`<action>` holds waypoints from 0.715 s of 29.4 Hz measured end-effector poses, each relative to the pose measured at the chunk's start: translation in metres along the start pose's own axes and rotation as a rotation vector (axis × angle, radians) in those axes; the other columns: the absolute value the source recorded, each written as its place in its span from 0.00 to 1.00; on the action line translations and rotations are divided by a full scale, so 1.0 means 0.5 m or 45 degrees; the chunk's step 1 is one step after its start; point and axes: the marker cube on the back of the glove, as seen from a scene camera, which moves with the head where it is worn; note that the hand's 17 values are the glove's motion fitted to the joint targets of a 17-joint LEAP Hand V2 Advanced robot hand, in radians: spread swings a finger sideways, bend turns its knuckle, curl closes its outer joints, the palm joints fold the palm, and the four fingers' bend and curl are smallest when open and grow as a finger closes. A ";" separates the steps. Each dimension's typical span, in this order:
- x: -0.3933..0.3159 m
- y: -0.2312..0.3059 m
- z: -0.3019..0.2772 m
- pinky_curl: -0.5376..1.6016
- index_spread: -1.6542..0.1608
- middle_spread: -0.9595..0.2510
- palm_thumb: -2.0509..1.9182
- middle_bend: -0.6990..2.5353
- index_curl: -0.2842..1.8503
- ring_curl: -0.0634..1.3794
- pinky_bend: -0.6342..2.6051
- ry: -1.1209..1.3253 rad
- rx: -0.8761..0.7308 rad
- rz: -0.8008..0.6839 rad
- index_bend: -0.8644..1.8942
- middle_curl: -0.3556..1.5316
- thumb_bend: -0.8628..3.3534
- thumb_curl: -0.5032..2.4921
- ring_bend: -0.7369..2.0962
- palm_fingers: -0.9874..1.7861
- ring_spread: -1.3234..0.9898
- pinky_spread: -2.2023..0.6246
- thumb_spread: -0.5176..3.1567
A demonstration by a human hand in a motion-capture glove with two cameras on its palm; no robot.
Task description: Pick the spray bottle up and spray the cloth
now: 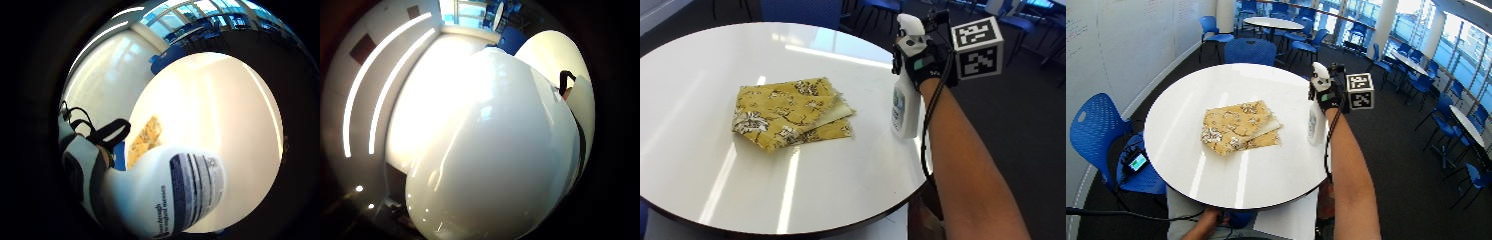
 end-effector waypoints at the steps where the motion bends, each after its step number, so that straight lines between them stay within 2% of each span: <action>1: -0.010 0.002 0.000 0.43 0.78 0.63 0.75 0.43 0.41 0.39 0.32 0.022 -0.046 0.005 0.48 0.48 0.20 0.42 0.52 0.86 0.48 0.68 0.24; 14: -0.056 0.027 0.088 0.43 0.78 0.63 0.75 0.44 0.42 0.39 0.32 0.316 -0.814 0.017 0.48 0.48 0.20 0.43 0.52 0.86 0.48 0.68 0.23; 21: -0.063 0.031 0.126 0.43 0.78 0.63 0.75 0.43 0.42 0.38 0.32 0.570 -1.049 0.047 0.48 0.48 0.20 0.43 0.52 0.86 0.48 0.68 0.23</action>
